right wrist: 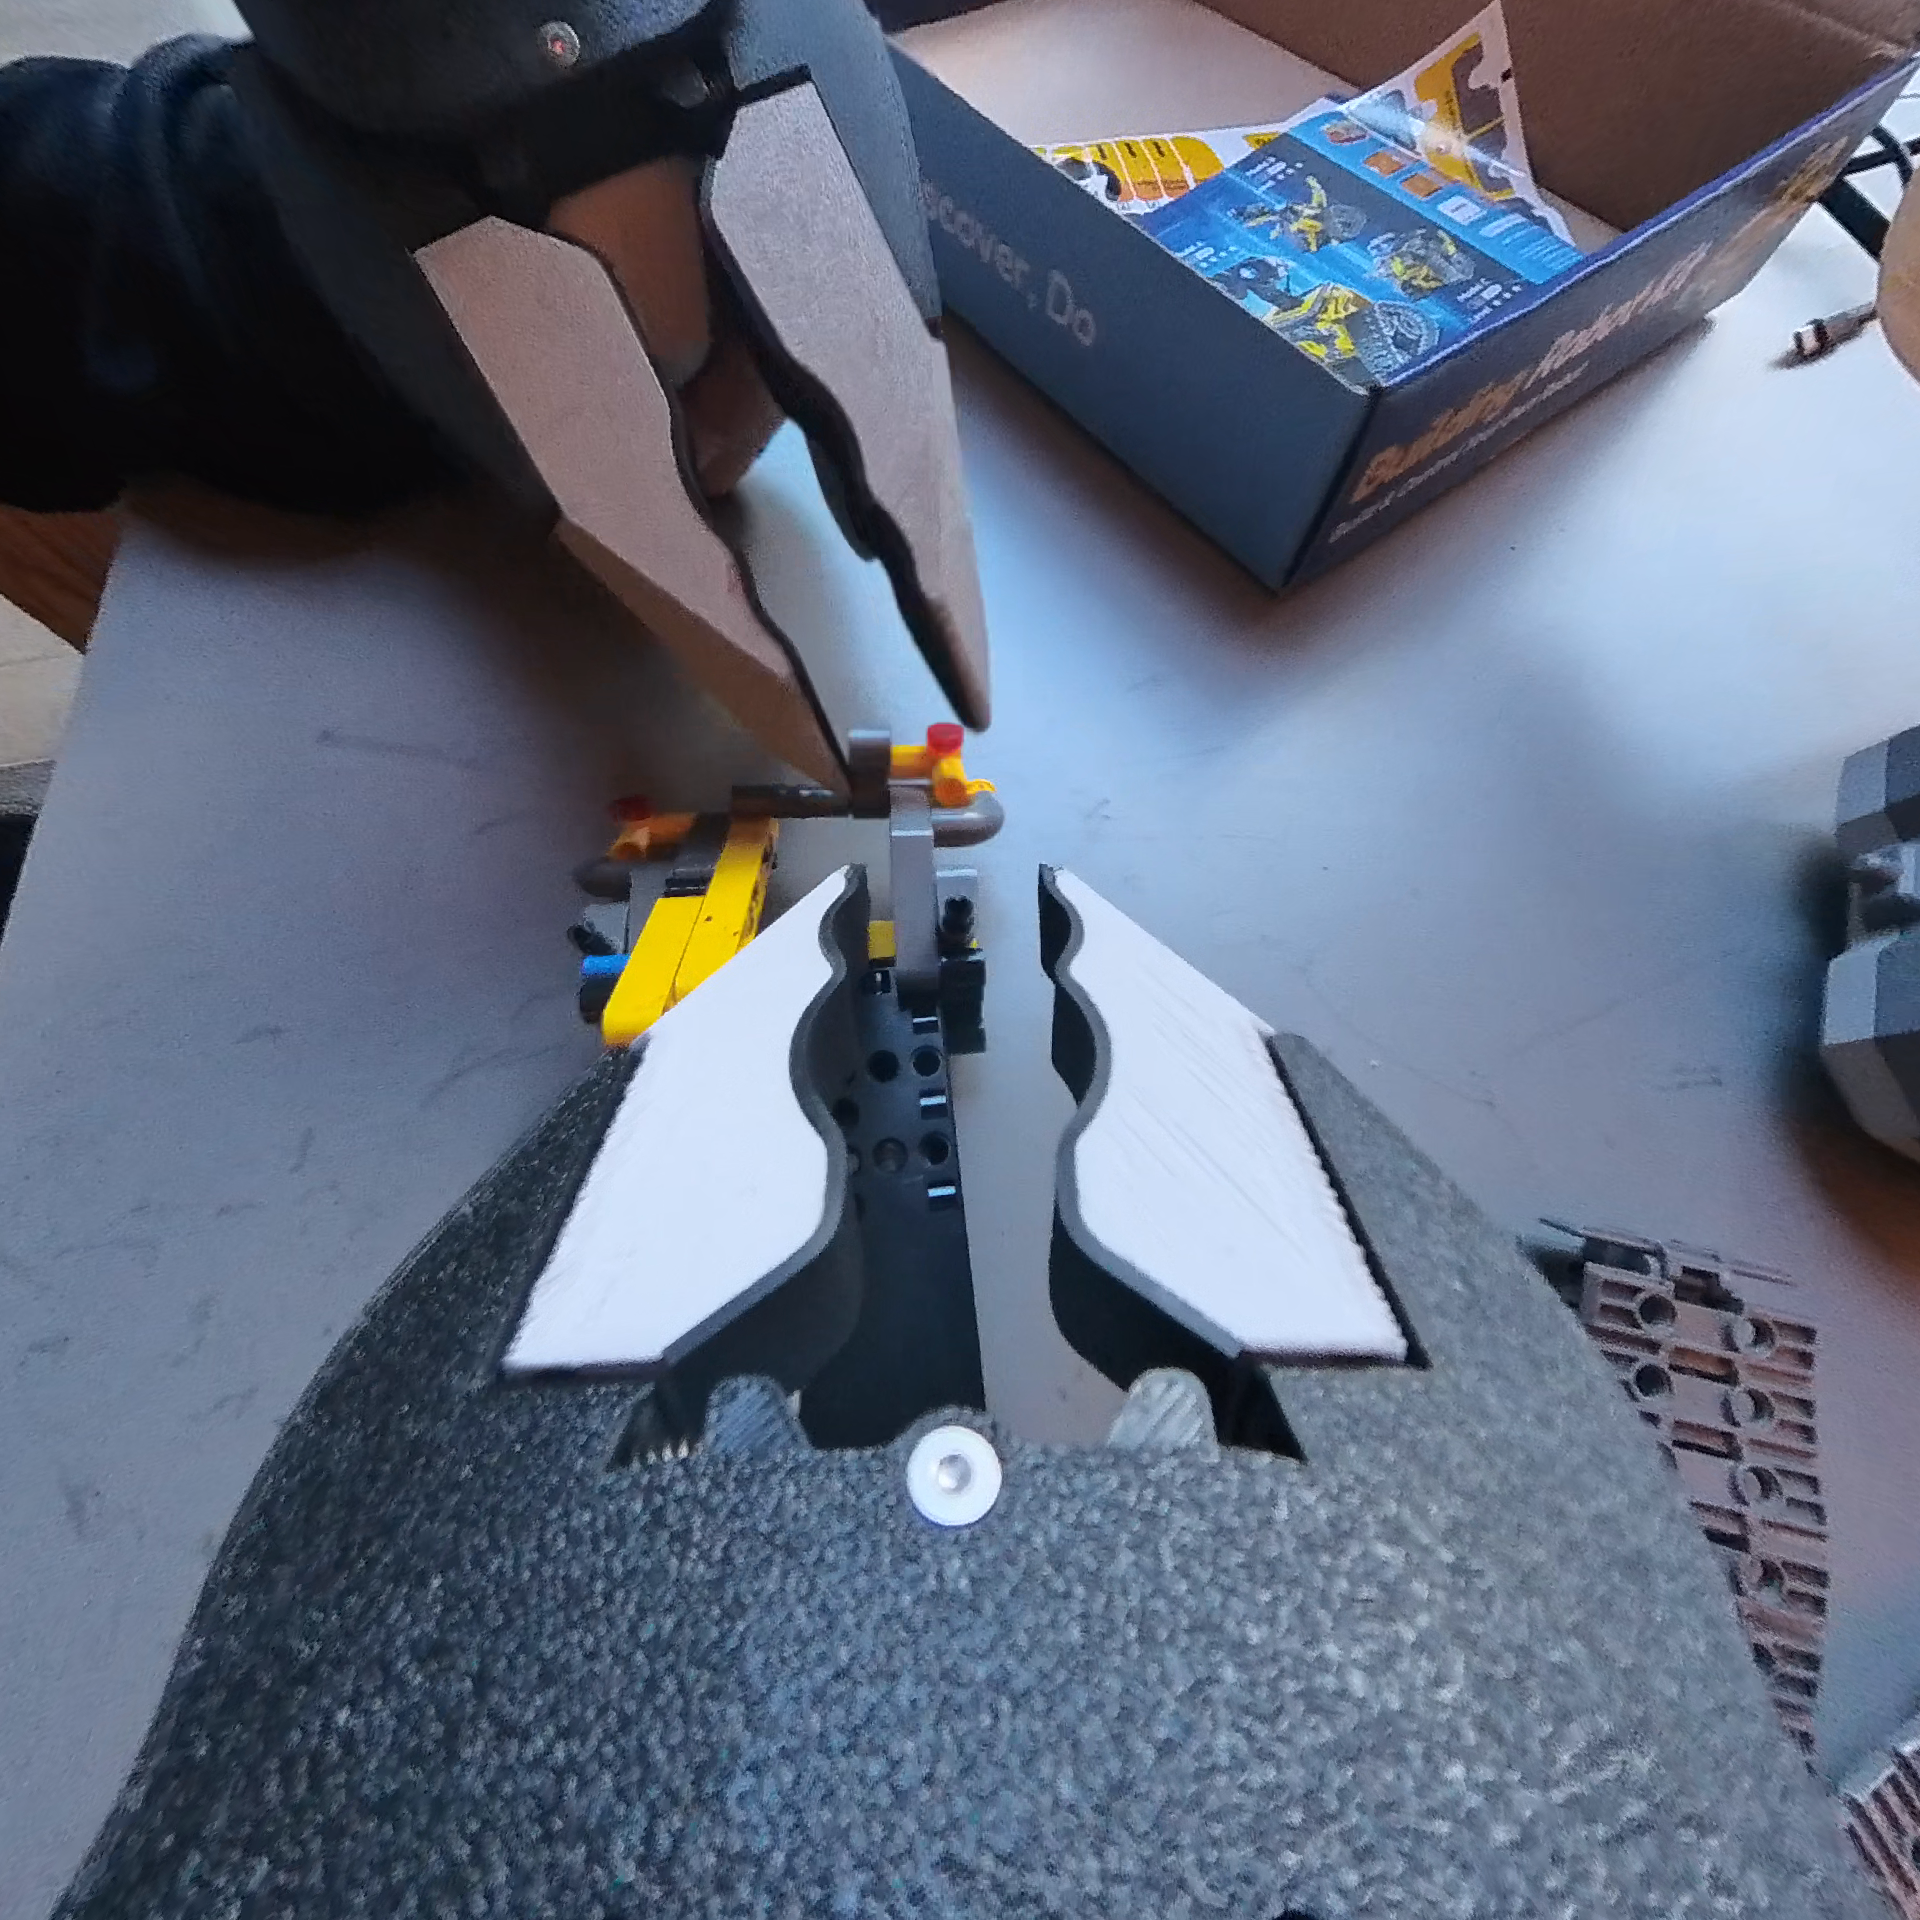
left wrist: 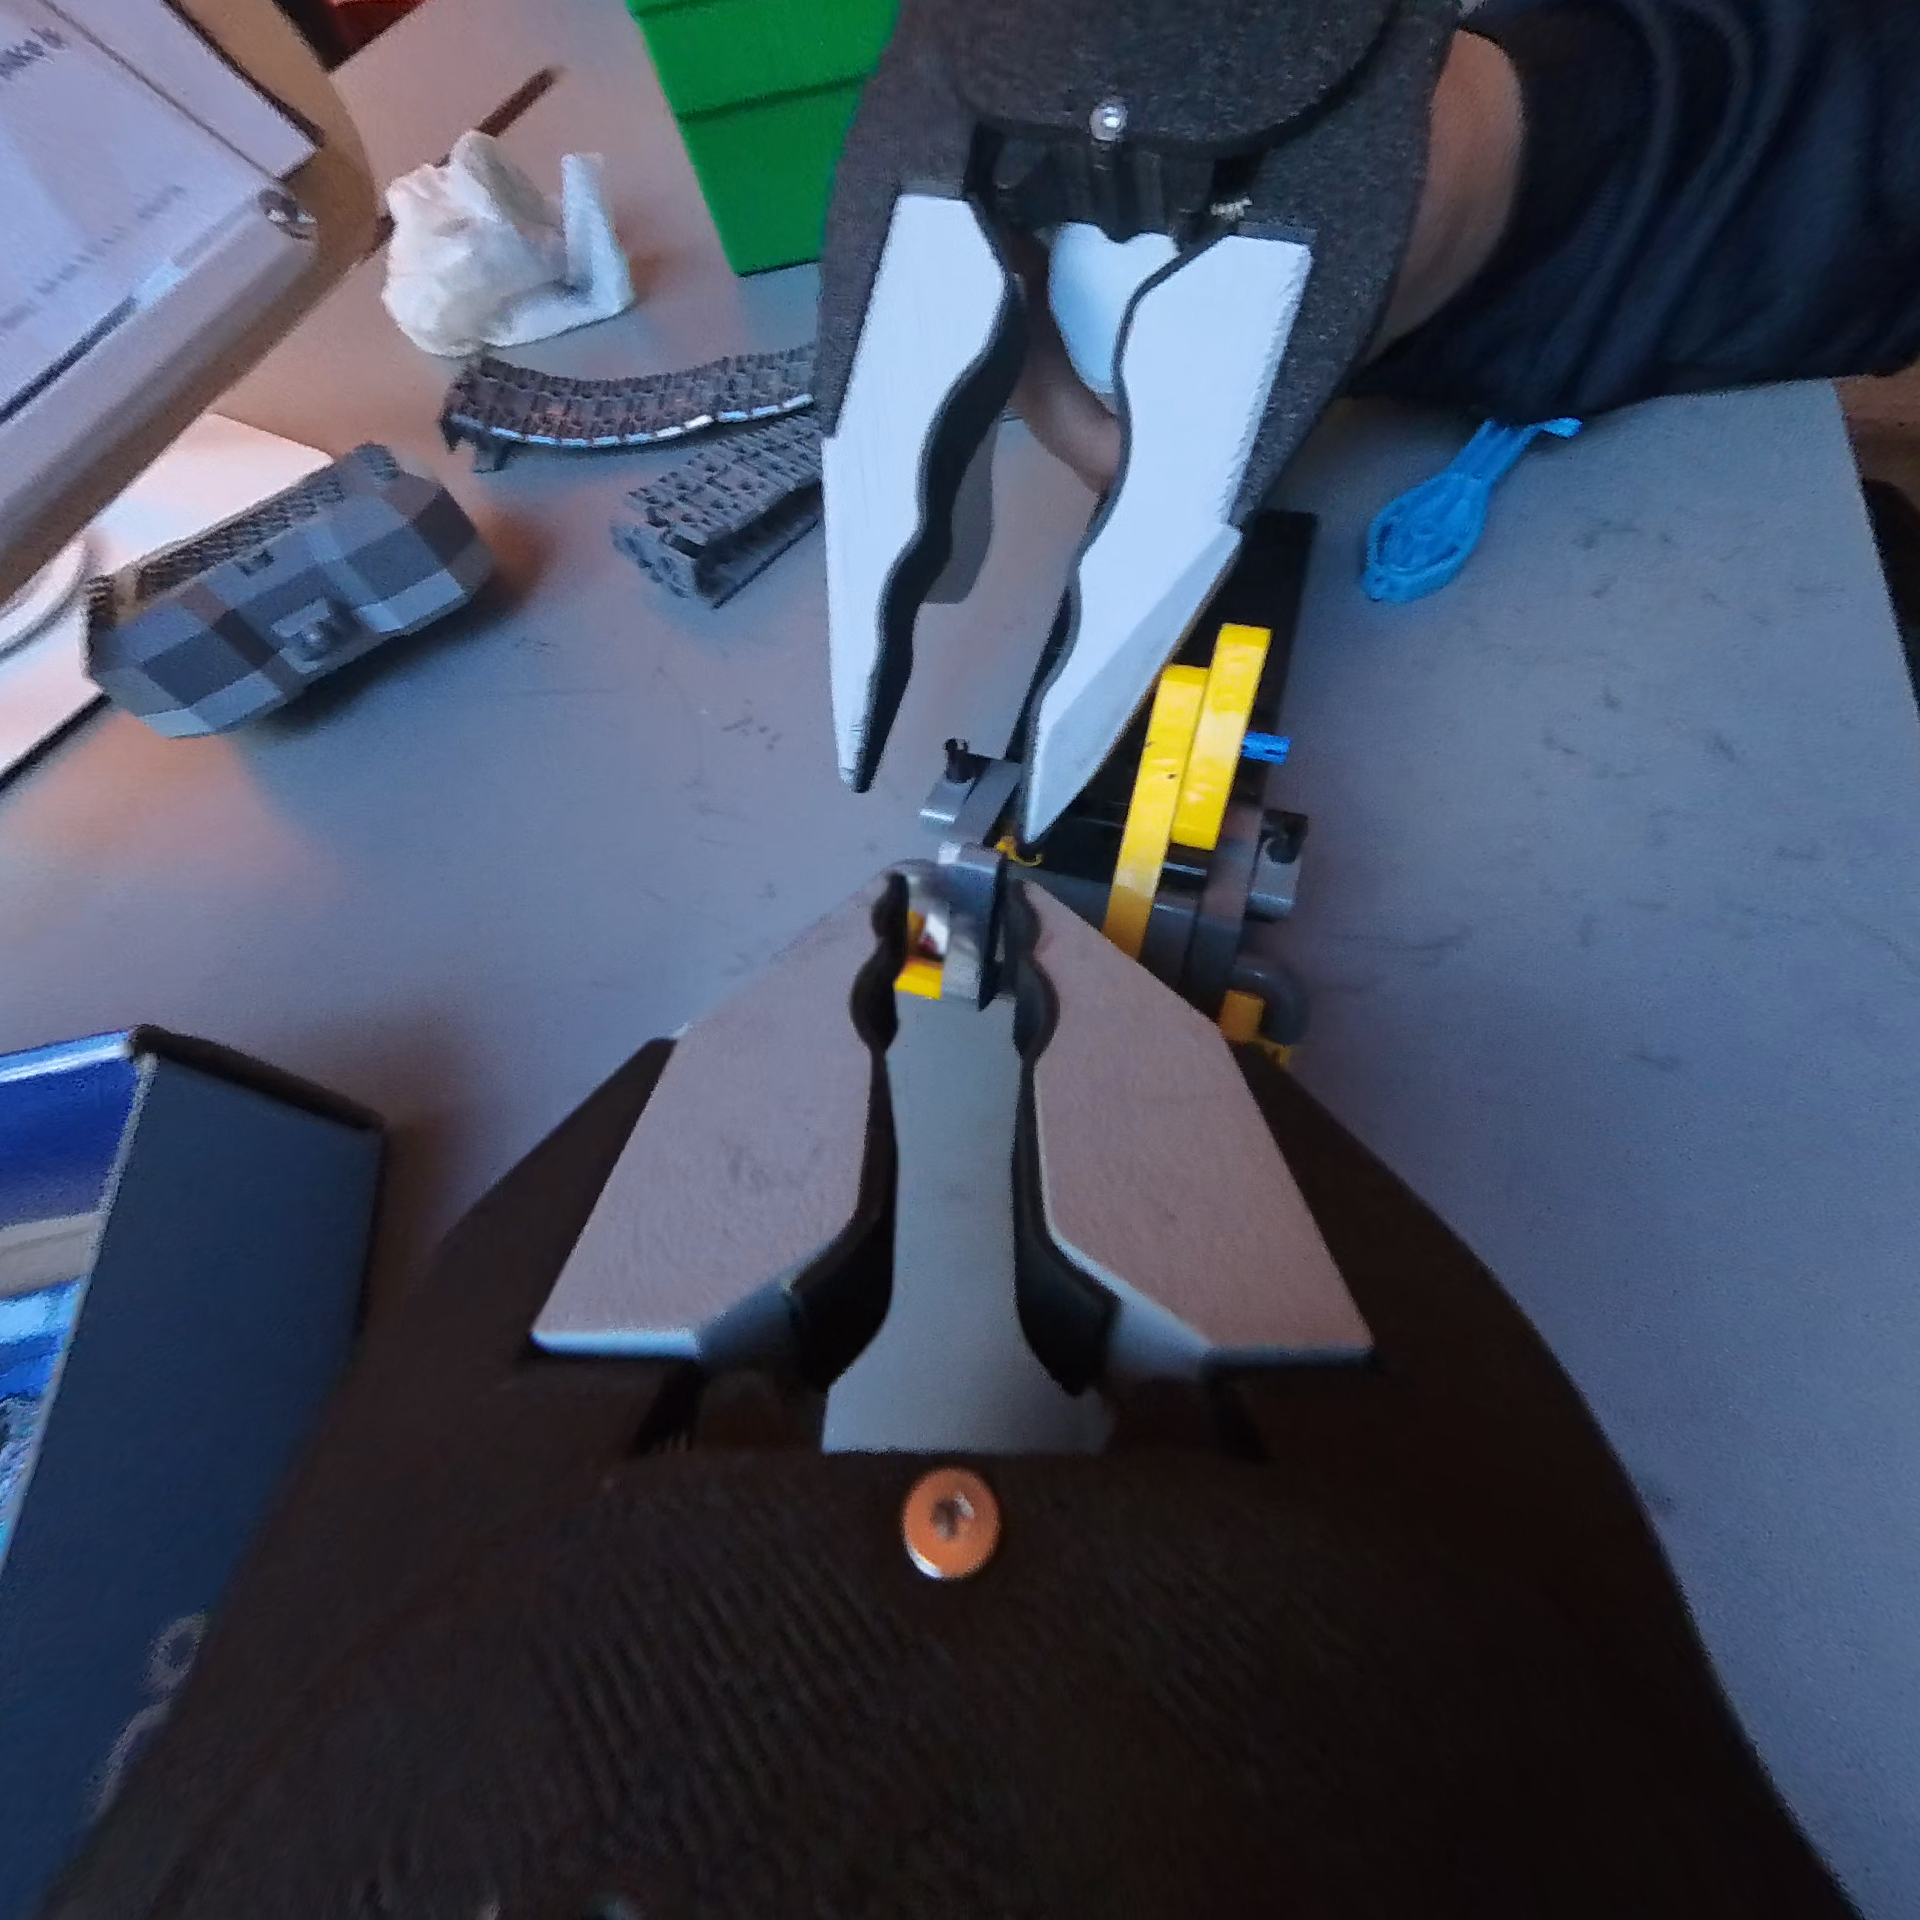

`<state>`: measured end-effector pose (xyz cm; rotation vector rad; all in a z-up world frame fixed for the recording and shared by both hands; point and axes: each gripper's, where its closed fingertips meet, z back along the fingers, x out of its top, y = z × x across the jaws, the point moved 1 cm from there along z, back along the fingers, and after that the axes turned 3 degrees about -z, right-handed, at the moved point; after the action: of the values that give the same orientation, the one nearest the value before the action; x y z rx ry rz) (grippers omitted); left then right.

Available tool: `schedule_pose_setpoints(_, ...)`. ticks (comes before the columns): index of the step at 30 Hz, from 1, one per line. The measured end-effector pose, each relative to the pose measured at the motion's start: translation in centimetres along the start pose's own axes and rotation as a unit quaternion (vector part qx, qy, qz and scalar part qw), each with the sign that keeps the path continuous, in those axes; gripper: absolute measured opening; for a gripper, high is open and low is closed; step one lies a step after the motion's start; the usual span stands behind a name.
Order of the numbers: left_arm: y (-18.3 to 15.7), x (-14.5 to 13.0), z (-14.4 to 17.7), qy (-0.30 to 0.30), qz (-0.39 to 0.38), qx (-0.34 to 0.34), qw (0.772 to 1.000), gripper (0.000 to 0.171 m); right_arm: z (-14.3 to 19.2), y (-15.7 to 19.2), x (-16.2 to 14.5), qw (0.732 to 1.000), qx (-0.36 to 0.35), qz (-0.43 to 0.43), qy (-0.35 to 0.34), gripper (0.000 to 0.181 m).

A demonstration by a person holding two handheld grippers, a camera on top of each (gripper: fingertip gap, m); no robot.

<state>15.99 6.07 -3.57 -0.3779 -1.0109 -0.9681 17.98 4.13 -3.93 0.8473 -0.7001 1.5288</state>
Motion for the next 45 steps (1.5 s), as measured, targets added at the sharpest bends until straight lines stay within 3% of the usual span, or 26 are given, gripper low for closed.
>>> schedule_pose_setpoints(3, 1.3, -0.2, 0.5, -0.001, 0.027, 0.035, 0.999, 0.022, 0.2, -0.5, 0.0, 1.0, -0.015, 0.0, 0.0, 0.031)
schedule_pose_setpoints(5, 1.8, -0.5, 0.9, -0.004, 0.093, 0.048, 0.995, 0.026, 0.3, -0.7, 0.0, 1.0, -0.021, 0.003, -0.002, 0.032)
schedule_pose_setpoints(7, 0.9, -0.9, 1.1, 0.003, 0.173, 0.02, 0.985, 0.028, 0.4, -0.7, 0.3, 1.0, -0.027, 0.007, -0.011, 0.037)
schedule_pose_setpoints(9, 0.8, -2.1, 1.3, 0.021, 0.256, 0.023, 0.966, 0.022, 0.5, -0.7, 0.9, 0.999, -0.033, 0.02, -0.021, 0.038)
schedule_pose_setpoints(13, -0.4, -2.2, 1.1, 0.019, 0.382, -0.04, 0.923, 0.017, 0.0, -0.4, 1.3, 0.996, -0.049, 0.069, -0.004, 0.041)
schedule_pose_setpoints(16, -0.4, -1.4, 1.0, -0.001, 0.412, -0.062, 0.909, 0.028, -0.4, -1.0, 1.0, 0.994, -0.064, 0.085, 0.022, 0.037)
schedule_pose_setpoints(20, -1.8, -1.7, 0.1, 0.033, 0.417, -0.088, 0.904, 0.031, -1.0, -1.0, 0.6, 0.995, -0.045, 0.076, 0.041, 0.036)
schedule_pose_setpoints(27, -1.4, -1.2, -0.6, -0.007, 0.497, -0.139, 0.856, 0.019, -1.2, -0.2, 0.2, 0.996, -0.011, 0.071, 0.052, 0.023)
schedule_pose_setpoints(34, -1.1, -1.0, -1.0, 0.018, 0.476, -0.139, 0.868, 0.019, -1.5, -0.4, -0.1, 0.995, -0.007, 0.052, 0.081, 0.031)
schedule_pose_setpoints(36, -1.2, -0.8, -1.3, 0.026, 0.465, -0.147, 0.873, 0.026, -1.4, -0.9, -0.1, 0.995, -0.018, 0.05, 0.084, 0.022)
schedule_pose_setpoints(39, -0.9, -1.0, -1.4, 0.05, 0.44, -0.129, 0.887, 0.01, -1.3, -0.9, -0.1, 0.992, -0.036, 0.082, 0.085, 0.022)
schedule_pose_setpoints(42, -0.9, -1.3, -1.4, 0.062, 0.406, -0.105, 0.906, 0.009, -1.3, -1.1, 0.2, 0.993, -0.054, 0.078, 0.072, 0.022)
schedule_pose_setpoints(45, -0.3, -1.1, -0.8, 0.037, 0.402, -0.081, 0.911, 0.008, -1.2, -1.5, 1.2, 0.994, -0.079, 0.055, 0.042, 0.021)
